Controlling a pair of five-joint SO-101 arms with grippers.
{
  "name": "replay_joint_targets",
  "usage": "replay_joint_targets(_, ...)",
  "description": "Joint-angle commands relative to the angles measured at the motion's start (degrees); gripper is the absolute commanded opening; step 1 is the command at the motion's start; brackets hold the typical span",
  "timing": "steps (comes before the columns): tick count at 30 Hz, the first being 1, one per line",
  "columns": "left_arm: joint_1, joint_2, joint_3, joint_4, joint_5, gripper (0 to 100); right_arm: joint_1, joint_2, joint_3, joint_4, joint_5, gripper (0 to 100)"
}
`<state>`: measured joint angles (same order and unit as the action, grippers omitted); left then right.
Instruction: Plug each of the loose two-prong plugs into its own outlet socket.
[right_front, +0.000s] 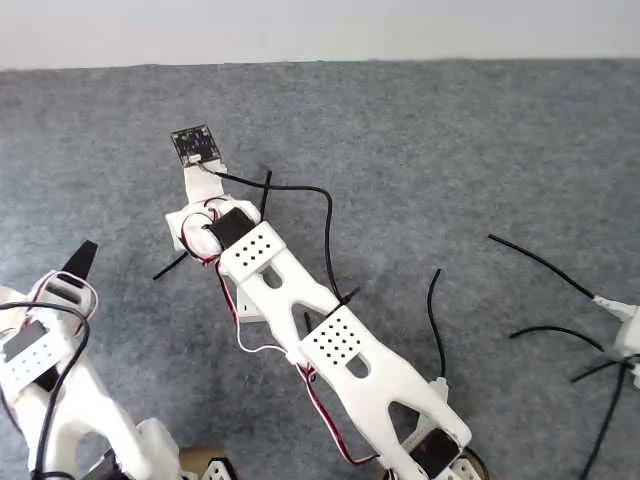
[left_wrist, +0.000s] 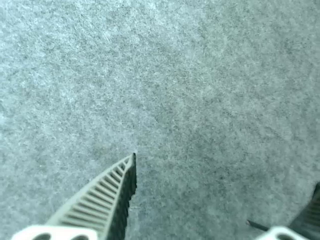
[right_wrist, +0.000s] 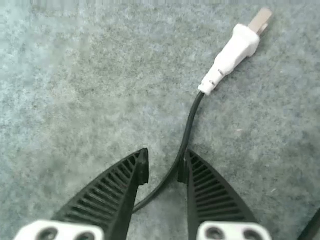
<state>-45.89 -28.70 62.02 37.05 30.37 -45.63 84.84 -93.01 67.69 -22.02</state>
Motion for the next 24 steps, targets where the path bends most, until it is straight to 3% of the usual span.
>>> replay_joint_targets(1, 0.44, 0.09, -2.77, -1.23, 0.09, 49, -0.04, -1.27, -2.99, 5.41, 0.53, 10.8)
replay_joint_targets(6, 0.44, 0.09, -2.68, -1.14, 0.09, 49, -0.04, -1.27, -3.16, 10.95, 0.70, 10.5)
replay_joint_targets(10, 0.44, 0.09, -2.68, -1.05, 0.09, 49, -0.22, -1.27, -2.99, 12.53, 1.85, 0.6)
replay_joint_targets(24, 0.97, 0.09, -2.24, -1.23, 0.09, 49, -1.63, -5.67, -3.34, 19.03, 5.45, 1.3)
